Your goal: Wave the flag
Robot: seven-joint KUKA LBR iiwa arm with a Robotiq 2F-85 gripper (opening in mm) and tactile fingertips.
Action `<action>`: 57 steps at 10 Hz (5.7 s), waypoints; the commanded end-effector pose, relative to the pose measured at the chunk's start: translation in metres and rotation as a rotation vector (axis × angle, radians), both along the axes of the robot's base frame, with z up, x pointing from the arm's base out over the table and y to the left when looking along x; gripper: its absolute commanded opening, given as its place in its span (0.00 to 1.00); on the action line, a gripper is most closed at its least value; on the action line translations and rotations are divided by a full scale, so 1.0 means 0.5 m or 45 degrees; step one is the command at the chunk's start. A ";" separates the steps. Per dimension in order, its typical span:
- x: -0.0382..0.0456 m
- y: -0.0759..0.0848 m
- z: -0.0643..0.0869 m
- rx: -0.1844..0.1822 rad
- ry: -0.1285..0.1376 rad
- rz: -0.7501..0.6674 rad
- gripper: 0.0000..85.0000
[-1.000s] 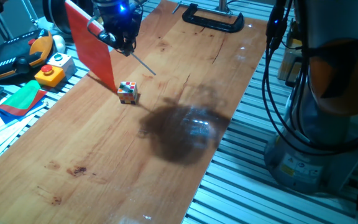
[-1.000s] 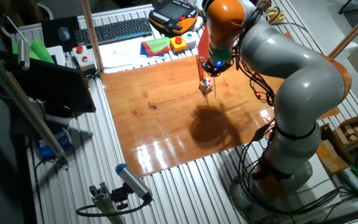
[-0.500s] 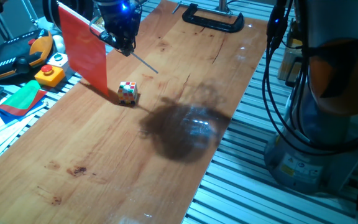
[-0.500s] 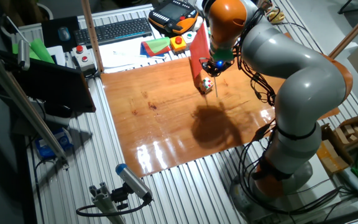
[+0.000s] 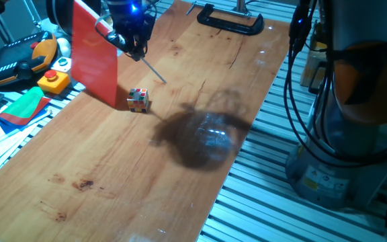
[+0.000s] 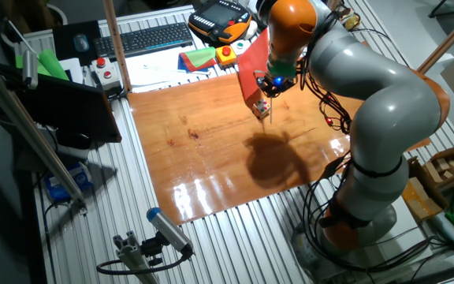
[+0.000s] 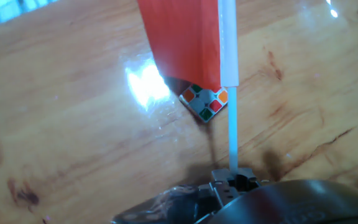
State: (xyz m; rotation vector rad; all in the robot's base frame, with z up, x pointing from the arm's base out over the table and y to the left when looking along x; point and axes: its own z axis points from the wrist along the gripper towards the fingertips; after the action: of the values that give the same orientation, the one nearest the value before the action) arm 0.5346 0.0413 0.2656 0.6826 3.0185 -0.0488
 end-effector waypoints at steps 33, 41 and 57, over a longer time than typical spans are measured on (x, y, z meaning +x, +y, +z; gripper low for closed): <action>0.003 -0.032 -0.006 0.016 -0.090 -1.769 0.01; 0.004 -0.032 -0.009 0.014 -0.060 -1.706 0.01; 0.027 -0.018 -0.148 0.155 -0.037 -1.409 0.01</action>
State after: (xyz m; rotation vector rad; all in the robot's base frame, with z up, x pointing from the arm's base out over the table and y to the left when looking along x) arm 0.5481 0.0323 0.1917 2.1845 2.2199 0.1044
